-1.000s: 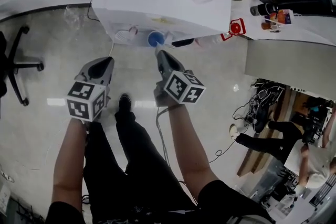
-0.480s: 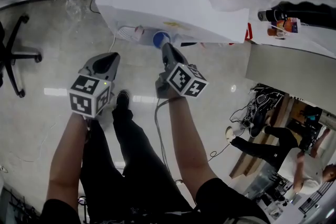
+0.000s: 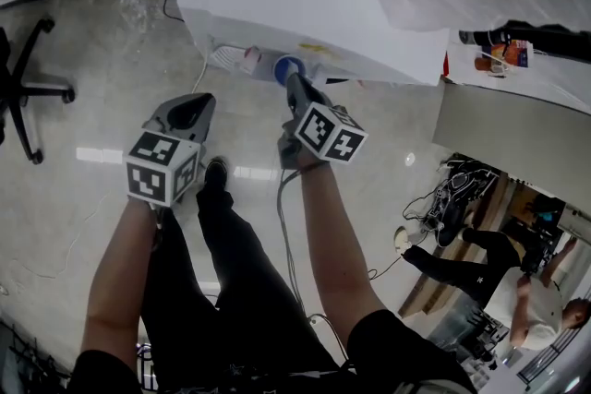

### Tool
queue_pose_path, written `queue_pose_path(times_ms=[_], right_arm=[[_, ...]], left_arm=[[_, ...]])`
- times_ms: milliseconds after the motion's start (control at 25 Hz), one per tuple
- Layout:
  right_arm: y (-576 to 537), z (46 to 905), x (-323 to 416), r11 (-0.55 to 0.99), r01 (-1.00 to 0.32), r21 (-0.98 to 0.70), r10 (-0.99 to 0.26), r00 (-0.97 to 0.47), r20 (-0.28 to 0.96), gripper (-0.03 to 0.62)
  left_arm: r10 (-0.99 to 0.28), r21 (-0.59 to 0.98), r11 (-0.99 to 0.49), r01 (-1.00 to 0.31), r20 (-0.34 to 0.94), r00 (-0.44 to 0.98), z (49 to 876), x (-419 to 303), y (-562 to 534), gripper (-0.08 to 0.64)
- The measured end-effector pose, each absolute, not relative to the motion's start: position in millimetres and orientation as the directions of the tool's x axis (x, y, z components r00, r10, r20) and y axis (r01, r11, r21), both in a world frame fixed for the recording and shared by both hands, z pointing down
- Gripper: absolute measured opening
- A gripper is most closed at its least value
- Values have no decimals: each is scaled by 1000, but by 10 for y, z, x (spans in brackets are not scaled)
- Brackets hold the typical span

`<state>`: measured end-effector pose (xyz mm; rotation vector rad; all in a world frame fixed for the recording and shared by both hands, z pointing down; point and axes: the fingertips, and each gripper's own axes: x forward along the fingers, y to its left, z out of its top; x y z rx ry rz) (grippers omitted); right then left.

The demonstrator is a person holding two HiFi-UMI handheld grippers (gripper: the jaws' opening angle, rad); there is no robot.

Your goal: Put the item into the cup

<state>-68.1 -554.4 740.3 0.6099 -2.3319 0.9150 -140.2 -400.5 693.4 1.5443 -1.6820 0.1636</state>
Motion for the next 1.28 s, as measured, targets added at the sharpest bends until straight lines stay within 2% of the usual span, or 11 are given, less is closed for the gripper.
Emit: queue_pose_path(times_ms=[360, 680, 720, 760, 1280], right_arm=[[-5590, 7442, -650, 685, -612, -395, -257, -711, 655, 3], [-5538, 7392, -635, 697, -605, -385, -255, -711, 656, 8], [-5527, 7382, -635, 695, -603, -391, -255, -715, 650, 29], [-5515, 7373, -639, 694, -600, -398, -254, -721, 645, 78], [-5264, 7230, -566, 685, -626, -374, -304, -711, 634, 78]], left_arm=[[-766, 423, 245, -873, 636, 93, 6955, -1375, -3930, 8], [-771, 426, 250, -869, 631, 87, 6887, -1343, -3852, 8], [-771, 427, 251, -869, 630, 87, 6884, -1337, -3837, 8], [-772, 427, 250, -869, 630, 87, 6883, -1333, -3822, 8], [-783, 448, 236, -862, 613, 105, 6849, -1393, -3576, 8]])
